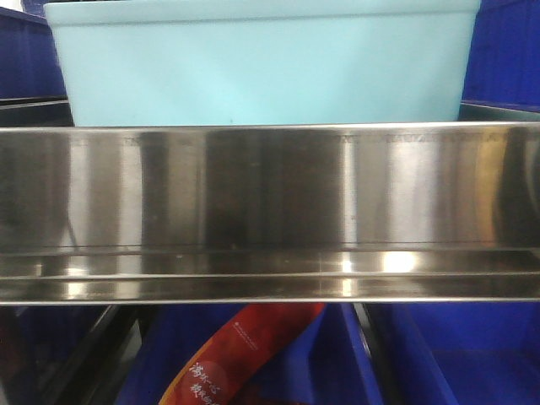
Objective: Fetch blue bin and place on conveyor start
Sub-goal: 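Lower both grippers onto opposite side walls of the turquoise bin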
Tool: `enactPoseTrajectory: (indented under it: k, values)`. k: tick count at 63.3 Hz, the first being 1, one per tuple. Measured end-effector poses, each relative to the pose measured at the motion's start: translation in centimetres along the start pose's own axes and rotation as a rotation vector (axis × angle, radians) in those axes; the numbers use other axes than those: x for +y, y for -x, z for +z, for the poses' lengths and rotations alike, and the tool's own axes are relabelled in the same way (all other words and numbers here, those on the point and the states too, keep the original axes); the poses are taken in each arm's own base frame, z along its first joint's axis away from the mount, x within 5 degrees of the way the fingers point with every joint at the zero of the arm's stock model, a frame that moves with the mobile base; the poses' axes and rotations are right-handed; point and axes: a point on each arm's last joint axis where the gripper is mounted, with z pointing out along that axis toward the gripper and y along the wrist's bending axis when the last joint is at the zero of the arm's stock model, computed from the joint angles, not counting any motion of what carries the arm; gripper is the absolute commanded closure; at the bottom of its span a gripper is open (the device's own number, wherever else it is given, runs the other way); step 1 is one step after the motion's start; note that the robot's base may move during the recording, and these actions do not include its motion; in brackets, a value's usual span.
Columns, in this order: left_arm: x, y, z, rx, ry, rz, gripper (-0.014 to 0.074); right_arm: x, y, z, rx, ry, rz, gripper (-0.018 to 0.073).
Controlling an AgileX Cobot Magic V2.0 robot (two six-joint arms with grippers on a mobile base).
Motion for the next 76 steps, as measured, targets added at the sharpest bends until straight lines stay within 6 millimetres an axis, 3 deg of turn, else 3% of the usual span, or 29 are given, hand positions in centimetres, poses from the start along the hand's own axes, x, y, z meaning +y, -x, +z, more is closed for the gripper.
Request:
enactPoseTrajectory:
  k: [10, 24, 35, 46, 59, 67, 76]
  values:
    - [-0.3, 0.9, 4.3, 0.132, 0.006, -0.089, 0.0707, 0.4, 0.9, 3.6, 0.074, 0.023, 0.06, 0.0698]
    - [0.2, 2.5, 9.9, 0.222, 0.091, -0.189, 0.0707, -0.5, 1.5, 9.8, 0.212, -0.107, 0.124, 0.0698]
    - [1.0, 2.4, 13.9, 0.318, 0.199, -0.19, 0.0707, 0.2, 2.7, 12.9, 0.311, -0.153, 0.17, 0.0698]
    - [1.2, 2.3, 16.7, 0.404, 0.247, -0.189, 0.0707, 1.0, 3.9, 15.9, 0.412, -0.22, 0.17, 0.0699]
    - [1.3, 1.4, 18.4, 0.483, 0.274, -0.188, 0.0704, 1.0, 3.3, 19.0, 0.513, -0.268, 0.168, 0.07]
    - [1.4, 0.8, 18.7, 0.531, 0.288, -0.188, 0.0588, 0.9, 2.3, 20.0, 0.577, -0.286, 0.166, 0.0682]
    - [1.4, 0.4, 19.0, 0.561, 0.297, -0.187, 0.0387, 0.9, 2.0, 20.4, 0.595, -0.292, 0.165, 0.0475]
